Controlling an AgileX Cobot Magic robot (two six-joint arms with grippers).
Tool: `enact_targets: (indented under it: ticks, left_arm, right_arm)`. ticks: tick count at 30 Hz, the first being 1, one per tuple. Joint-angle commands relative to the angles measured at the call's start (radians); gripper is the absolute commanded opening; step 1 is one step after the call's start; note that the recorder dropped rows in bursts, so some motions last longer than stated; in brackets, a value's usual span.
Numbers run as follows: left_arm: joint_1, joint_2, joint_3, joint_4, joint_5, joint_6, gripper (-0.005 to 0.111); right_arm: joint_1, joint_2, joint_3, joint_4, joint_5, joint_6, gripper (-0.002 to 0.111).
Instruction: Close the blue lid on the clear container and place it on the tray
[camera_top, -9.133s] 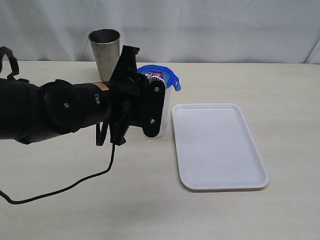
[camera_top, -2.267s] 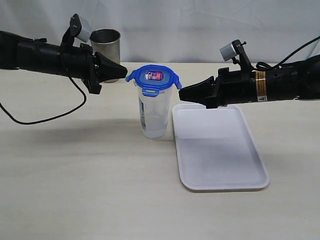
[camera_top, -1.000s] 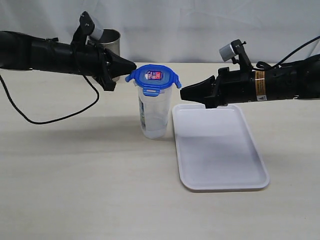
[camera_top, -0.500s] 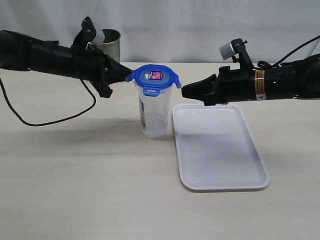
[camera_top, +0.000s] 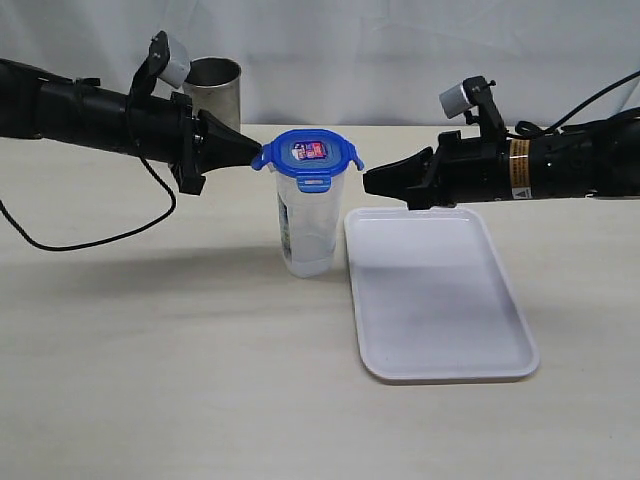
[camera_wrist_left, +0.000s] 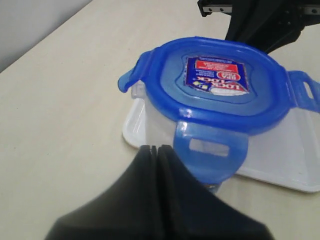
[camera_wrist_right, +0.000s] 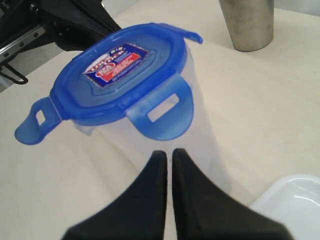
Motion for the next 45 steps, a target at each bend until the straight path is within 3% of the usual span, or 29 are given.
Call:
enact_targets:
  ticks: [1,18,30,38,45]
  left_arm:
    - [-0.001,-0.015,-0.002,0.020,0.040,-0.019,0.000]
    - [-0.001,-0.016,-0.002,0.034,0.030,-0.040,0.000]
    - [-0.001,-0.016,-0.002,0.022,-0.139,-0.045,0.000]
    - [-0.001,-0.016,-0.002,0.021,-0.152,-0.047,0.000]
    - [-0.001,-0.016,-0.002,0.023,-0.148,-0.058,0.000]
  right_arm:
    - [0.000,-0.002,-0.004,0.003,0.000,-0.009,0.004]
    - [0.000,-0.002,-0.004,-0.003,0.000,-0.011,0.004]
    - [-0.006,-0.004,-0.004,-0.035,0.016,-0.016,0.004]
    - [-0.006,-0.055,-0.004,-0.048,0.093,0.033,0.004]
    - [-0.006,-0.189,-0.004,-0.037,0.312,0.133,0.004]
